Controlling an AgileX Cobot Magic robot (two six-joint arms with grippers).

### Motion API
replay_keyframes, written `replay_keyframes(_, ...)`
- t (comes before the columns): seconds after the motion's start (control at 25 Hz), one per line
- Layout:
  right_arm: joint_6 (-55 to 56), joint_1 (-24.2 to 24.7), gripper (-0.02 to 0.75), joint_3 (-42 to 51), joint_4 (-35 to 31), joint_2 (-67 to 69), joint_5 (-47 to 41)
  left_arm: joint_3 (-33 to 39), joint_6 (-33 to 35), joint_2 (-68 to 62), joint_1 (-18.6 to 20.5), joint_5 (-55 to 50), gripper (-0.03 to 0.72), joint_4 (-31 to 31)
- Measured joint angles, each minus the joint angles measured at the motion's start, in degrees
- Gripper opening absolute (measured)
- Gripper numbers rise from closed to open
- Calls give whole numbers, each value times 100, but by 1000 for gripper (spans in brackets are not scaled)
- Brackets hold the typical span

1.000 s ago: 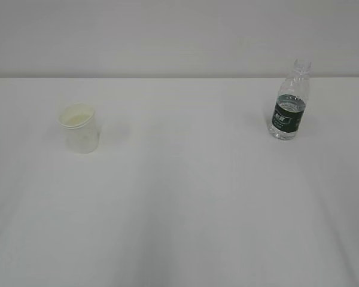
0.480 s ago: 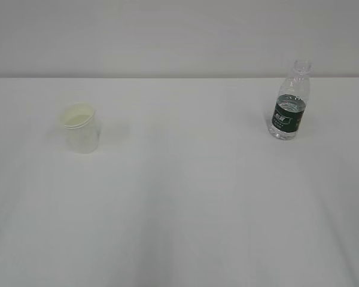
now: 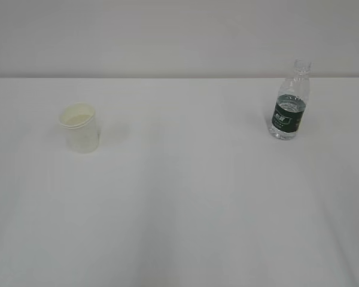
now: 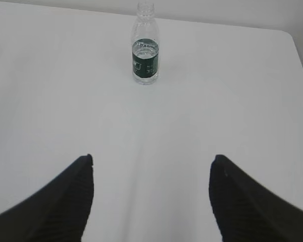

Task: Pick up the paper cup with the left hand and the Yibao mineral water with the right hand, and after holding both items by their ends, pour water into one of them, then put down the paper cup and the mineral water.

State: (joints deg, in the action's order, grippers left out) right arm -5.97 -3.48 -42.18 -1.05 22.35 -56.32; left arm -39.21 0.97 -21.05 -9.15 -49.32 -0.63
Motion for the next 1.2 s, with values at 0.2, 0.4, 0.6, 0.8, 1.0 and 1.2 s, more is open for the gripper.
replay_keyframes(0.2, 0, 0, 540, 0, -38, -52, -39, 0, 0, 219, 0, -244, 481, -12)
replay_keyframes(0.4, 0, 0, 540, 0, -49, -287, -77, 0, 0, 371, 0, -268, 468, -143)
replay_keyframes(0.6, 0, 0, 540, 0, -49, -643, -131, 0, 0, 395, 0, -328, 461, -166)
replay_keyframes(0.8, 0, 0, 540, -12, -49, -960, -302, 0, 0, 435, 0, -513, 459, -229)
replay_keyframes(1.0, 0, 0, 539, -23, -49, -1127, -417, -2, 0, 690, 0, -549, 459, -245)
replay_keyframes(1.2, 0, 0, 538, -32, -60, -1149, -527, -12, 0, 1175, 0, -789, 457, -255)
